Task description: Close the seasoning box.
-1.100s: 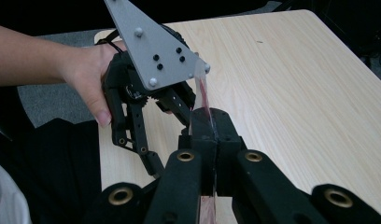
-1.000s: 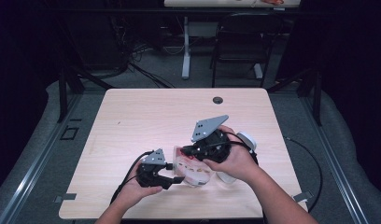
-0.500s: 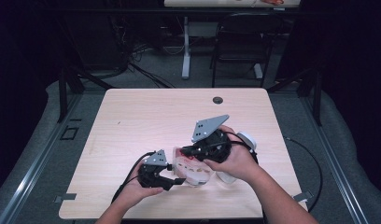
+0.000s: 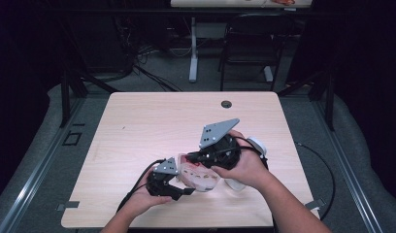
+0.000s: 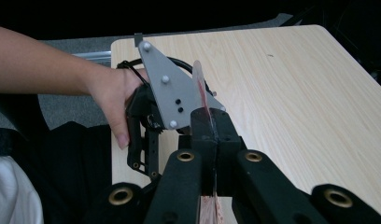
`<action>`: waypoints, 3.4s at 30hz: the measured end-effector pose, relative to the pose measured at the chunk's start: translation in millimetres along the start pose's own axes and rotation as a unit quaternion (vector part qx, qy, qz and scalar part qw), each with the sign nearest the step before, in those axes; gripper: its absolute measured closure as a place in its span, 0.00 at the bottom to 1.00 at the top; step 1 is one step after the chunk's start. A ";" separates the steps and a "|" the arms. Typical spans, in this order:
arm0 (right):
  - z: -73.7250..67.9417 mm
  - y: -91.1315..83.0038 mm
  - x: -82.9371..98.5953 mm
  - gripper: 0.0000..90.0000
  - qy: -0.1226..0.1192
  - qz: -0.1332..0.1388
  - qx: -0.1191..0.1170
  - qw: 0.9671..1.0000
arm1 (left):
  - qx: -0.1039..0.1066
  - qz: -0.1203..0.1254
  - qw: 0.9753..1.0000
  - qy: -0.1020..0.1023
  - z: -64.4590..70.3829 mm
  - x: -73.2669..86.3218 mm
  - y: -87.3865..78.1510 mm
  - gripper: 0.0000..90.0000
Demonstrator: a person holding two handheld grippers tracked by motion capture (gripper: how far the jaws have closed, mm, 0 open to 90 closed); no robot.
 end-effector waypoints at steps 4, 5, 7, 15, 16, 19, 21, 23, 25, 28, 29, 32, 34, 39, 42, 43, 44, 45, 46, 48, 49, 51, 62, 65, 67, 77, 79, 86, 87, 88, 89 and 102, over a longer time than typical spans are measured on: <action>-0.7 -1.5 -2.5 1.00 -0.002 0.004 0.001 1.000 | 0.004 0.010 1.000 -0.005 -1.3 0.7 1.0 0.45; -0.5 -1.7 -2.6 1.00 -0.003 0.003 0.002 1.000 | 0.005 0.011 1.000 -0.005 -1.5 0.9 1.1 0.45; -0.3 -1.9 -2.8 1.00 -0.002 0.005 0.001 1.000 | 0.004 0.012 1.000 -0.003 -1.9 1.2 0.7 0.46; 0.7 -2.2 -1.9 1.00 0.001 0.006 0.003 1.000 | 0.011 0.007 1.000 -0.003 -1.7 2.4 -1.0 0.55; 0.8 -2.4 -1.9 1.00 0.000 0.006 0.003 1.000 | 0.013 0.006 1.000 -0.004 -1.5 2.5 -1.4 0.56; 1.5 -3.1 -1.5 1.00 0.000 0.006 0.002 1.000 | 0.018 0.004 1.000 -0.008 -1.4 2.6 -1.8 0.60; 1.5 -2.8 -1.1 1.00 0.002 0.007 0.001 1.000 | 0.021 0.002 1.000 -0.009 -0.5 3.1 -2.0 0.61; 1.2 -3.0 -0.7 1.00 0.002 0.007 0.001 1.000 | 0.023 -0.001 1.000 -0.007 0.0 3.5 -2.6 0.63; 1.5 -3.6 -0.4 1.00 0.002 0.007 -0.001 1.000 | 0.027 0.001 1.000 -0.007 0.3 3.6 -3.1 0.65; 2.1 -5.0 -0.1 1.00 0.002 0.009 -0.003 1.000 | 0.033 0.003 0.999 -0.007 0.3 3.6 -4.4 0.67; 1.9 -5.2 0.0 1.00 0.004 0.011 -0.002 1.000 | 0.034 0.004 0.999 -0.007 0.2 3.6 -4.7 0.67; 2.1 -5.9 0.0 1.00 0.004 0.012 -0.002 1.000 | 0.034 0.004 0.999 -0.007 0.3 3.6 -5.7 0.69; 2.1 -5.8 0.0 1.00 0.003 0.011 -0.001 1.000 | 0.032 0.003 0.999 -0.008 0.2 3.7 -6.2 0.70; 2.8 -5.8 0.4 1.00 0.003 0.010 -0.001 1.000 | 0.032 0.000 0.999 -0.008 -0.7 3.9 -8.0 0.72; 3.0 -5.7 0.6 1.00 0.002 0.009 -0.001 1.000 | 0.029 0.000 1.000 -0.008 -0.8 4.1 -8.8 0.72; 3.0 -5.7 0.7 1.00 0.002 0.009 0.001 1.000 | 0.030 -0.002 1.000 -0.008 -0.8 4.1 -9.4 0.73; 3.0 -5.8 0.9 1.00 0.002 0.009 0.002 1.000 | 0.031 -0.004 0.999 -0.007 -0.8 4.1 -10.0 0.73; 3.5 -5.8 1.4 1.00 0.004 0.011 0.003 1.000 | 0.030 -0.005 1.000 -0.007 -0.8 4.1 -10.3 0.74; 4.0 -6.3 1.8 1.00 0.004 0.009 0.003 1.000 | 0.030 -0.005 1.000 -0.007 -0.7 4.1 -10.7 0.74; 5.2 -7.0 2.7 1.00 0.004 0.007 0.004 1.000 | 0.027 -0.007 1.000 -0.007 -0.9 4.1 -11.7 0.74; 5.4 -7.0 3.1 1.00 0.006 0.009 0.005 1.000 | 0.025 -0.009 1.000 -0.006 -1.1 4.0 -12.3 0.75; 5.8 -7.4 3.7 0.99 0.006 0.008 0.008 1.000 | 0.021 -0.014 1.000 -0.007 -1.5 4.1 -13.2 0.75; 8.8 -10.0 6.5 0.98 0.015 0.011 0.011 1.000 | 0.006 -0.017 1.000 -0.002 -3.6 3.8 -19.8 0.78; 9.2 -10.1 6.9 0.97 0.015 0.007 0.014 1.000 | 0.004 -0.019 1.000 -0.003 -4.1 4.1 -20.6 0.79; 9.3 -10.3 7.0 0.96 0.016 0.005 0.016 1.000 | 0.004 -0.020 1.000 -0.004 -4.3 4.7 -21.4 0.79; 10.6 -13.7 9.4 0.95 0.017 -0.005 0.025 1.000 | -0.004 -0.029 1.000 0.002 -6.6 5.5 -24.9 0.80; 10.9 -14.3 10.2 0.96 0.018 -0.007 0.028 0.999 | -0.004 -0.030 1.000 0.000 -6.8 5.6 -25.4 0.80; 12.1 -15.6 15.9 0.99 0.021 -0.012 0.033 0.999 | -0.004 -0.039 0.999 -0.001 -7.2 5.7 -28.5 0.80; 12.4 -15.9 16.6 0.99 0.022 -0.011 0.033 0.999 | -0.004 -0.040 0.999 -0.002 -7.2 5.7 -29.1 0.80; 12.6 -16.1 17.5 1.00 0.023 -0.009 0.033 0.999 | -0.004 -0.042 0.999 -0.001 -7.1 5.7 -29.4 0.80; 12.9 -16.2 18.5 1.00 0.024 -0.009 0.031 0.999 | -0.013 -0.046 0.999 0.000 -6.9 5.6 -29.6 0.80; 16.2 -16.7 28.8 1.00 0.035 0.000 0.035 0.999 | -0.013 -0.055 0.998 -0.006 -8.2 5.9 -33.0 0.80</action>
Point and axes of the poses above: each handheld gripper's, and its own axes: y roughly forward along the jaws, x roughly out of its underside, z roughly to its right, the point moved 3 cm from there along y, roughly forward along the jaws, and after that the axes turned 1 degree about z, right-handed, at the moved point
